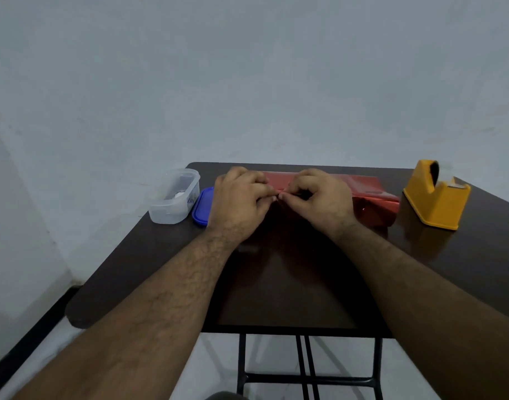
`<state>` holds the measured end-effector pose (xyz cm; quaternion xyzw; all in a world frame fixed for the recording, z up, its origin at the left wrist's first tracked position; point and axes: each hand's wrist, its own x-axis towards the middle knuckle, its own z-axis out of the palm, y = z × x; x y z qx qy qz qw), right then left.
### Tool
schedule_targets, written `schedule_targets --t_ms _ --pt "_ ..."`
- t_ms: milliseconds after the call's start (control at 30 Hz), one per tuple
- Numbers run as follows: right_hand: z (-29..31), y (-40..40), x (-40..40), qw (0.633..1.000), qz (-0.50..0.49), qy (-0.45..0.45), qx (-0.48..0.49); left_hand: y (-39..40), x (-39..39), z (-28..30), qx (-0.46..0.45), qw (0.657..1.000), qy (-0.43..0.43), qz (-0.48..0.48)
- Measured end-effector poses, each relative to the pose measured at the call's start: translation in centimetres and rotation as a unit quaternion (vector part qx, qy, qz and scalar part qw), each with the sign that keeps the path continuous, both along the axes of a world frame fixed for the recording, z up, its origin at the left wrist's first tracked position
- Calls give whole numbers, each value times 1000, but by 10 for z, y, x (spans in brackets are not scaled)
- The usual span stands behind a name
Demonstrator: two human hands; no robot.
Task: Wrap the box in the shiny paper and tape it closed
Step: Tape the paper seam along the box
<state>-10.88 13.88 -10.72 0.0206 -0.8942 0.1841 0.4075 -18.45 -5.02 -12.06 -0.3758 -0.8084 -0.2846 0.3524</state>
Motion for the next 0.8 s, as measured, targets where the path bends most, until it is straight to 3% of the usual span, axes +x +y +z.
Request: schedule_targets --t_ms 167,367,567,800 --pt "2 1 2 1000 -1 -17 -8 -5 -1 2 22 998 -15 51" --pt "5 0 6 999 -1 -36 -13 -3 7 6 -13 993 3 115" --pt "1 1 12 1000 10 -29 -2 -3 5 2 -27 998 1 52" --pt "2 -9 10 999 -31 -34 6 -5 4 3 -11 994 -48 98"
